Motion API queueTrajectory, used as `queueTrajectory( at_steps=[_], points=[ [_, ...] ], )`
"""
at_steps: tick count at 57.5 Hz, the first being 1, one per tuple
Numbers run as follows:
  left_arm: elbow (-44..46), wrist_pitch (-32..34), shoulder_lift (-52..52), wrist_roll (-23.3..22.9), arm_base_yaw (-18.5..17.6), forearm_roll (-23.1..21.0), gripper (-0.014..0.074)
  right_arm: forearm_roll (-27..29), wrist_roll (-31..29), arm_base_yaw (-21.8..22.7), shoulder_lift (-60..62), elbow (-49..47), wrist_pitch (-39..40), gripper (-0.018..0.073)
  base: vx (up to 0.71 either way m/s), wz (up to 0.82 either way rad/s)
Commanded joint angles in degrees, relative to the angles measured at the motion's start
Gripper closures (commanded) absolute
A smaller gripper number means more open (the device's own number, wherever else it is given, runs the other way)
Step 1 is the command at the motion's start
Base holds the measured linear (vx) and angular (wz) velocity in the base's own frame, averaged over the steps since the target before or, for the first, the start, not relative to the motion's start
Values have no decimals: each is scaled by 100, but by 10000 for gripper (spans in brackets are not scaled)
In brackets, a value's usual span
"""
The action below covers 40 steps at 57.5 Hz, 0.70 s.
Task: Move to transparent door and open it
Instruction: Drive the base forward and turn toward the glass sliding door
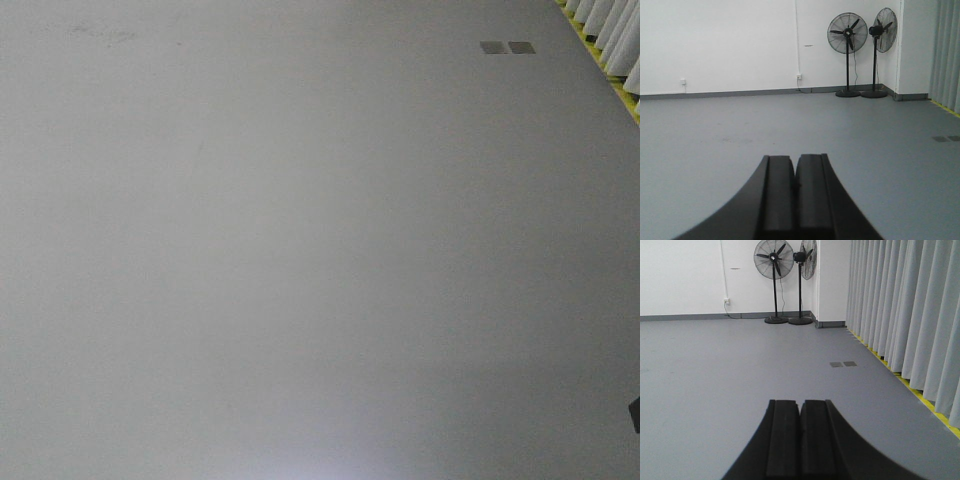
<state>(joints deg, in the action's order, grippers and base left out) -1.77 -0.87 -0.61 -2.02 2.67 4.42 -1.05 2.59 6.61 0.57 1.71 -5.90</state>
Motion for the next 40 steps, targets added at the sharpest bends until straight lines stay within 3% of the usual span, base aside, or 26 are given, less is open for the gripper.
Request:
queueTrajectory(
  at_steps=[1,40],
  points=[
    [-85,453,-28,-33,8,-24,603,-53,0,22,89,27,449,565,0,0],
    [-85,453,-28,-33,8,-24,603,-53,0,22,89,27,449,565,0,0]
  ],
)
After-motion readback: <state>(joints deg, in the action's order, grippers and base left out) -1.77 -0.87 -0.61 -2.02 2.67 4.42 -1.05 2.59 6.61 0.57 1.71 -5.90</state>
